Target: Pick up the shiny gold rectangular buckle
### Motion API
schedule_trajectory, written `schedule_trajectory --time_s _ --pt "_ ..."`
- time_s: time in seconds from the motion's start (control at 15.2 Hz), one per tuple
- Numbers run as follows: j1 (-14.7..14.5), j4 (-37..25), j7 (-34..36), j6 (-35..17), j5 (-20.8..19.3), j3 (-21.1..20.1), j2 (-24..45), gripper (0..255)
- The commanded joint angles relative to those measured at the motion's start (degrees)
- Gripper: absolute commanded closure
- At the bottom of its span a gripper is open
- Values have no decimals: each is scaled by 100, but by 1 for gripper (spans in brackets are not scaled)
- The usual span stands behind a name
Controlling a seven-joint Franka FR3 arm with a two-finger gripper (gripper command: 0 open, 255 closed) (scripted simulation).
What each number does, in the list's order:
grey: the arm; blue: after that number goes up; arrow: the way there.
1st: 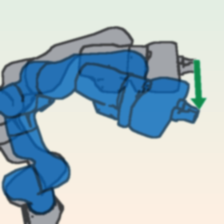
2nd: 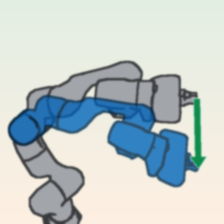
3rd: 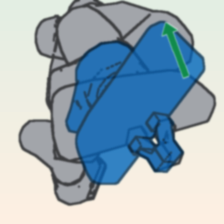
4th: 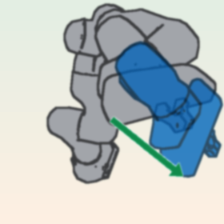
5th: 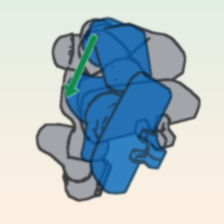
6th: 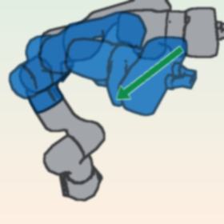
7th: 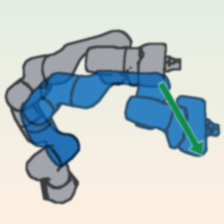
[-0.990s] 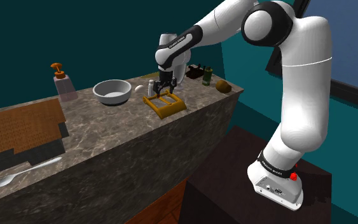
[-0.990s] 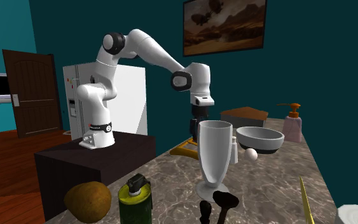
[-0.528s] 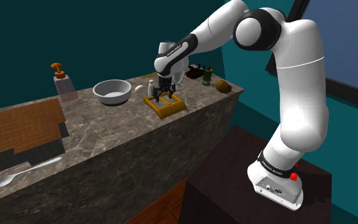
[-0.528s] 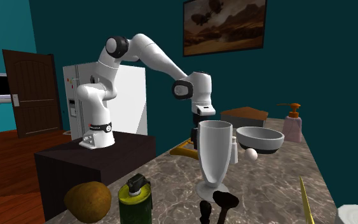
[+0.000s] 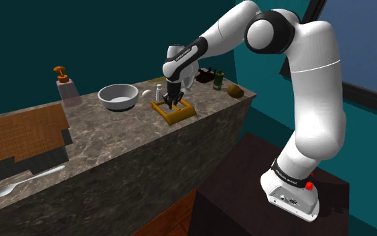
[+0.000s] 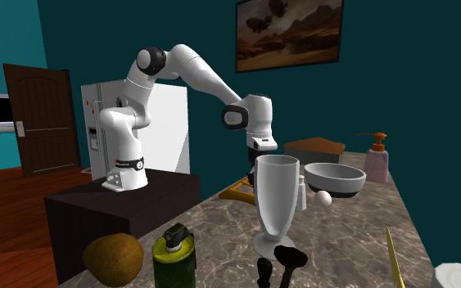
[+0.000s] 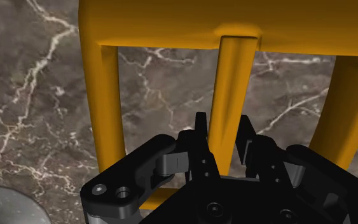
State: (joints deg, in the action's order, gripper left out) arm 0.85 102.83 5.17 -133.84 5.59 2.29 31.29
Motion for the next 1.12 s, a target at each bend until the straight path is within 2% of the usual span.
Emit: schedule_trajectory --time_s 0.0,0.2,1.06 --pt "0 0 -1 -1 0 0 2 255" --pt "-2 3 1 -1 -1 0 0 255" --pt "-20 -165 72 753 -66 35 -589 255"
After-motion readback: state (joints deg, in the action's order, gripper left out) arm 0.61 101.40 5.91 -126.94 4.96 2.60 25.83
